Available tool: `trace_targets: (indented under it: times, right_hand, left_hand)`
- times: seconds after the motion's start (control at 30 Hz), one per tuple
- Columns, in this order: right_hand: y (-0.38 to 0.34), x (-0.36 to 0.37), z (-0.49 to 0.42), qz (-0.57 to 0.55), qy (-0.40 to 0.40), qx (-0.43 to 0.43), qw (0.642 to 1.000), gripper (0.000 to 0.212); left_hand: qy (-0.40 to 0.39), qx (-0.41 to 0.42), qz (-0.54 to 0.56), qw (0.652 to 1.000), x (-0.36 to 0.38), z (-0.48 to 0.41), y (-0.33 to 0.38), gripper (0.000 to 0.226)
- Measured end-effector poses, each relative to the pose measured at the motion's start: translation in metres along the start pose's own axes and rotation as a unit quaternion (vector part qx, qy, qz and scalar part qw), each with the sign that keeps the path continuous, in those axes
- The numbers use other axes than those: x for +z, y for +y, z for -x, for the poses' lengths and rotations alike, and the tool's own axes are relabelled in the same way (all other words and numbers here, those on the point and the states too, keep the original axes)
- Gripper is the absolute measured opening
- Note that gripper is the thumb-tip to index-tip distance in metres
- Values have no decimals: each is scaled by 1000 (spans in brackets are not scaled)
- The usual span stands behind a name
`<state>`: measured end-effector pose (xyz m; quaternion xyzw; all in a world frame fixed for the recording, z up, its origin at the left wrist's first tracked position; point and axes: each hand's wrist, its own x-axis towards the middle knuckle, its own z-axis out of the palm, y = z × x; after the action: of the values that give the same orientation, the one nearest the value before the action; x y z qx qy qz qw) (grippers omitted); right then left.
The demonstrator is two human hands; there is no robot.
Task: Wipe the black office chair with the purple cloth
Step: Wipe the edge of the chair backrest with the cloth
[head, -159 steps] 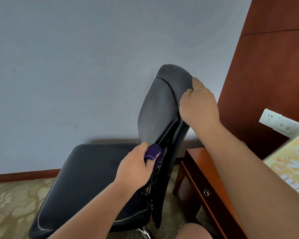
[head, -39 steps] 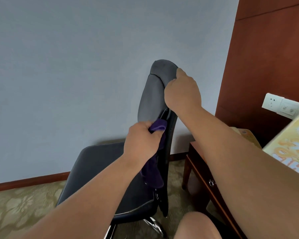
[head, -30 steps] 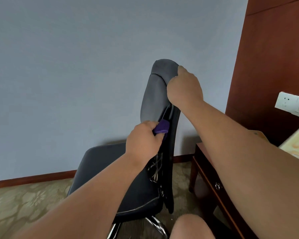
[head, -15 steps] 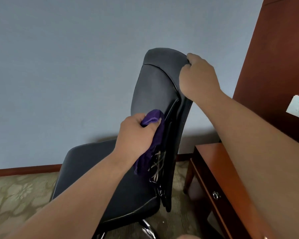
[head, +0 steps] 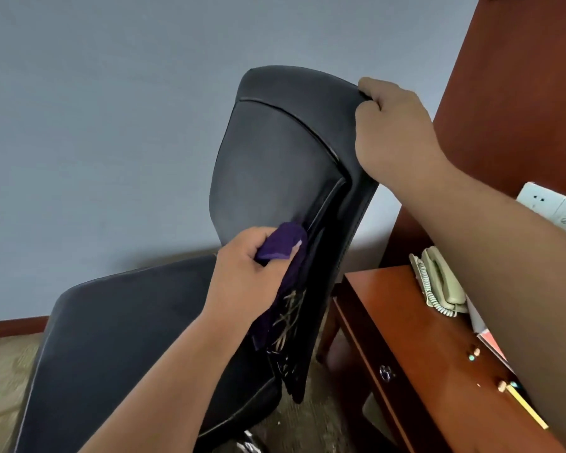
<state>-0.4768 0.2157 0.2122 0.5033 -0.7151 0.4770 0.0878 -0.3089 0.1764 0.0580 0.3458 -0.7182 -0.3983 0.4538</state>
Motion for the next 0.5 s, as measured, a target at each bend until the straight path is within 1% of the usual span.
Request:
trace_targets:
  times: [0.13, 0.2, 0.27, 0.3, 0.33, 0.4, 0.5]
  right_hand:
    - [-8, 6, 2, 3, 18, 2, 1000, 24]
    - [-12, 9, 2, 9, 21, 13, 1000, 23]
    - [-18, 10, 4, 17, 28, 26, 999, 21]
    - [-21, 9, 6, 21, 29, 30, 999, 23]
    - [-24, 8, 9, 29, 26, 34, 999, 31]
    - [-29, 4, 13, 51, 26, 43, 997, 40]
    - [-29, 1, 18, 61, 32, 36, 997, 40]
  left_hand:
    - [-27, -46, -10, 999, -16, 20, -36, 10]
    - [-31, -45, -27, 998, -20, 21, -34, 16]
    - [-37, -16, -61, 997, -22, 13, -19, 31]
    - [-40, 4, -74, 996, -22, 7, -8, 36]
    - [-41, 26, -79, 996, -21, 0, 6, 37]
    - [-32, 71, -79, 994, -16, -18, 35, 35]
    - [-13, 114, -85, 990, -6, -42, 77, 27]
